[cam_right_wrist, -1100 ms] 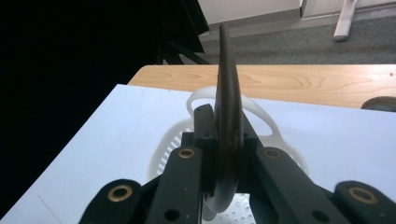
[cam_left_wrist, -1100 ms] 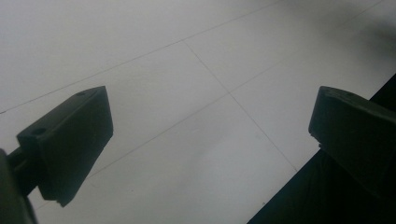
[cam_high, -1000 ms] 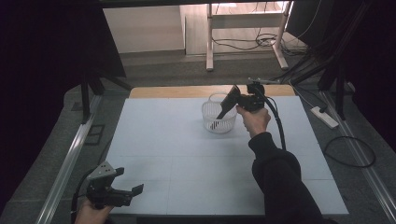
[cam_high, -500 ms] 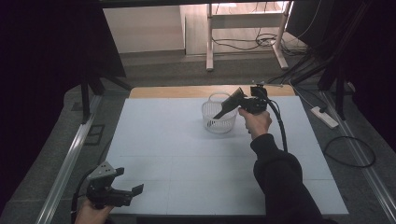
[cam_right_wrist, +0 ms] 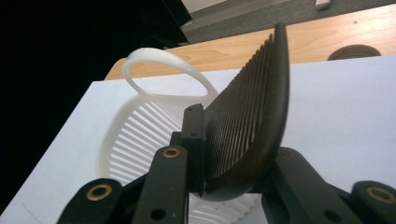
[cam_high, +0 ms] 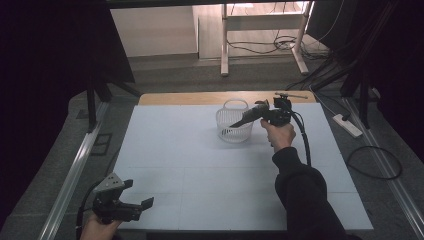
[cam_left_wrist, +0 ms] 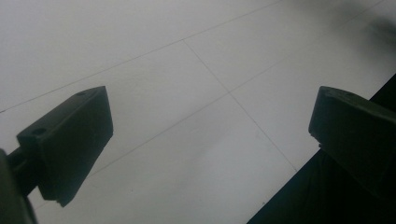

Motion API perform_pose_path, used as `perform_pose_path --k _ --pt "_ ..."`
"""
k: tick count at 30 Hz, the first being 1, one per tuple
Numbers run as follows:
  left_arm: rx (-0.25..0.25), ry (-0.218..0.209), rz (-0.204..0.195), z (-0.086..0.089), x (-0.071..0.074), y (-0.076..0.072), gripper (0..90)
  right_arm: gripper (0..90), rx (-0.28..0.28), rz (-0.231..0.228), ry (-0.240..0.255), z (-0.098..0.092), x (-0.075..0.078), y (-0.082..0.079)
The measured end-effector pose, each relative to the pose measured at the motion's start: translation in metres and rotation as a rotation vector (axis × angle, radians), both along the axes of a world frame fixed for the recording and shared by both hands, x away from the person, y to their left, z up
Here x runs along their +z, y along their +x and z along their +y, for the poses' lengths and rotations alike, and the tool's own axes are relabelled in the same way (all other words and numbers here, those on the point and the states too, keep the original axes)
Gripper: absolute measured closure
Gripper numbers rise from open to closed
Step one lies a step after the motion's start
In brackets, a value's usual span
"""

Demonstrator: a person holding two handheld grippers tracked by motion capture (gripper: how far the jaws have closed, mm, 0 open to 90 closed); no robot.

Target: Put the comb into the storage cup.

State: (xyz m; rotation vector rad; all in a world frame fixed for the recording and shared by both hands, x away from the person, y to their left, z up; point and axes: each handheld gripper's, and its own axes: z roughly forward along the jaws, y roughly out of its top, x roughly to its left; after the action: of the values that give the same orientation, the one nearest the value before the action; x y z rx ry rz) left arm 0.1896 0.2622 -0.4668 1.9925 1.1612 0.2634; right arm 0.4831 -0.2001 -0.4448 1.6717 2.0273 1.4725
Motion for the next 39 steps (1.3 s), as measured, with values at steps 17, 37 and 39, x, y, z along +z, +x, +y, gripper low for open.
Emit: perform_pose_path --k 17,37,39 --pt "0.000 -0.001 0.000 0.0003 0.0000 -0.0001 0.7 70.7 -0.013 -0.007 -0.044 -0.0032 -0.0041 0.0002" --pt "0.001 -0.001 0.000 0.0002 0.0000 0.0000 0.7 61.9 -0.019 -0.026 -0.111 -0.0058 -0.0046 -0.0002" --pt "0.002 -0.002 0.001 0.0002 -0.0001 0.0000 0.7 59.5 -0.016 -0.028 -0.111 -0.0055 -0.0047 -0.0001"
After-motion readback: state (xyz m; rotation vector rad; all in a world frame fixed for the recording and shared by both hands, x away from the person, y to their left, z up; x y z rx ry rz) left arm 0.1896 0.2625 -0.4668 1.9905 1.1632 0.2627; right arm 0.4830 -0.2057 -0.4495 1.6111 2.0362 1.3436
